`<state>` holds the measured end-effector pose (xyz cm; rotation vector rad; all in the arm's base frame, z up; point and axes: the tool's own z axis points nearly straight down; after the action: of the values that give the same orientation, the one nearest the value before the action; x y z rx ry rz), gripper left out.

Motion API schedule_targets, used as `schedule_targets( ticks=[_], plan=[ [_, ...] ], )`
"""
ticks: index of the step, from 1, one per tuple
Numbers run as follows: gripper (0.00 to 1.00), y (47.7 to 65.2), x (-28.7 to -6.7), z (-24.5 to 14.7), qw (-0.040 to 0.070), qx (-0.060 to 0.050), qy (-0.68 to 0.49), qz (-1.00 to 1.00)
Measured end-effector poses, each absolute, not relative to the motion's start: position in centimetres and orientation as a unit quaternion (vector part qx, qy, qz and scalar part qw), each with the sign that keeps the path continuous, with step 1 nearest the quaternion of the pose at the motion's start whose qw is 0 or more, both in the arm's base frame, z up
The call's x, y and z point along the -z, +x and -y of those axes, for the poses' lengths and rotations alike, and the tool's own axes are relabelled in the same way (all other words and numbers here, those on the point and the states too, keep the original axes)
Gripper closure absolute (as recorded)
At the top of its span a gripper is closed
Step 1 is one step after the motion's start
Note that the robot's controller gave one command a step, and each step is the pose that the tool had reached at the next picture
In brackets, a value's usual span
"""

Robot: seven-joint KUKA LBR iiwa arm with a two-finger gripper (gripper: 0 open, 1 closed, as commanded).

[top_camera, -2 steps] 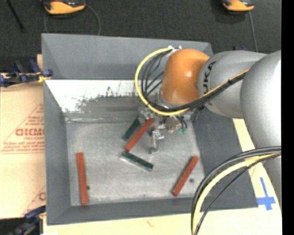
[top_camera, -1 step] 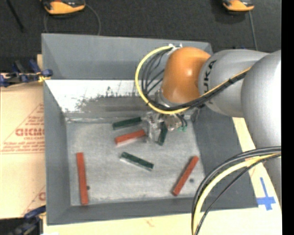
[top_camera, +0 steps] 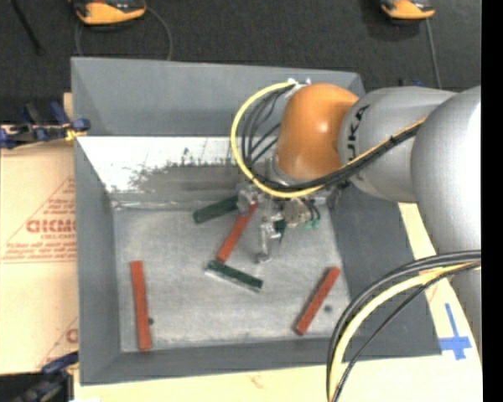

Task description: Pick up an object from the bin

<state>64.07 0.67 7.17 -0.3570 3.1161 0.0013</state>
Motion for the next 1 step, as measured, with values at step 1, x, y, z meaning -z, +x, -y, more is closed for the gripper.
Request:
schedule_targets(
  ticks=[1],
  plan=[
    [1.00, 64.25, -7.42, -0.61, 0.005, 0.000, -0.113, -0.994]
  ],
)
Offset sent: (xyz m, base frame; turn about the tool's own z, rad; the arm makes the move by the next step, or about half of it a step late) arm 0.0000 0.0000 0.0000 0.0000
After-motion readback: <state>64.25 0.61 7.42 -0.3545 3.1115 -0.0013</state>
